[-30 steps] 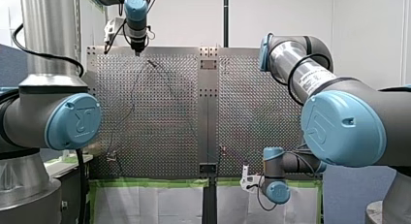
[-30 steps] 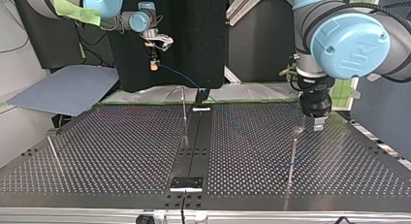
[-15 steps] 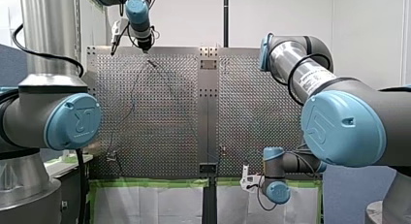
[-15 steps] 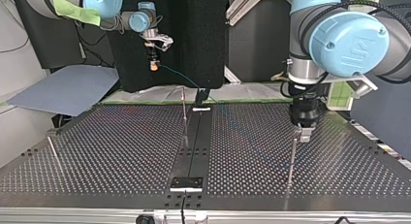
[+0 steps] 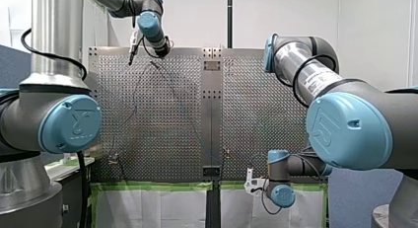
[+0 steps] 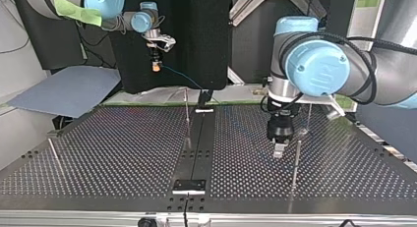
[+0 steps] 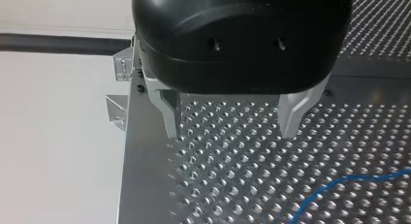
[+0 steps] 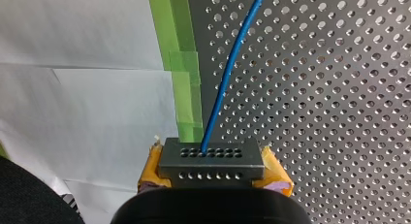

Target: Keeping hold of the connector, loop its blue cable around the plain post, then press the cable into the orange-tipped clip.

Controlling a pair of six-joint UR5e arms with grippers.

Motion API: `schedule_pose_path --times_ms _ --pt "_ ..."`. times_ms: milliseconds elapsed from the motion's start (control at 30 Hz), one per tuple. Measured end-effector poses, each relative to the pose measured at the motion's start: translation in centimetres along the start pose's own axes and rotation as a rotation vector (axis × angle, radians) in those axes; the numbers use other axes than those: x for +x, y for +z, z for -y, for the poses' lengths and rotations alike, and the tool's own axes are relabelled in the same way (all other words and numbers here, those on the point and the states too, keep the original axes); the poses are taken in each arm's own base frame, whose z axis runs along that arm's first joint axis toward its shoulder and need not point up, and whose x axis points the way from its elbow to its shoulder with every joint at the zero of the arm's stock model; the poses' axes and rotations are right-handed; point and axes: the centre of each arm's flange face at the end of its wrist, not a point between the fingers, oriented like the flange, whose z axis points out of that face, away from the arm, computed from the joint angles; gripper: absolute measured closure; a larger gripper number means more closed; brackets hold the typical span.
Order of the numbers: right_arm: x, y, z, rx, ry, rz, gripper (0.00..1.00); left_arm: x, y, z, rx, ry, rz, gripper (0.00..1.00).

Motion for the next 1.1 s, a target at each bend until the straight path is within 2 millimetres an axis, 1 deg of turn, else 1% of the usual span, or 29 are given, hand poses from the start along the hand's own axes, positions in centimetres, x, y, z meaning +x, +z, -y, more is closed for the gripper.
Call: schedule_pose_path --times_ms 133,300,367,467,767,900,1100 --pt "0.0 0.0 0.0 0.0 -0.001 0.0 1.0 -0.3 0.8 1.5 -0.001 0.029 0.018 0.02" --pt "0.0 0.0 0.0 0.0 -0.002 0.0 1.0 -0.6 1.7 3.9 -0.005 0.073 0.037 0.02" --pt "0.0 0.0 0.0 0.0 -0.002 0.0 1.0 -0.3 2.1 4.8 -0.007 0.095 0.036 0.02" --pt "0.0 0.0 0.0 0.0 -0.003 0.002 1.0 0.8 2.8 5.5 -0.023 0.122 0.017 0.02" --pt "0.0 0.0 0.0 -0.001 -0.005 0.005 1.0 5.2 5.5 6.0 -0.096 0.208 -0.081 0.02" --pt "-0.1 -0.1 0.0 -0.001 -0.006 0.006 1.0 5.8 5.9 5.5 -0.136 0.224 -0.099 0.02" --pt "-0.1 -0.1 0.0 -0.001 -0.006 0.007 1.0 5.9 6.5 4.3 -0.21 0.251 -0.102 0.02"
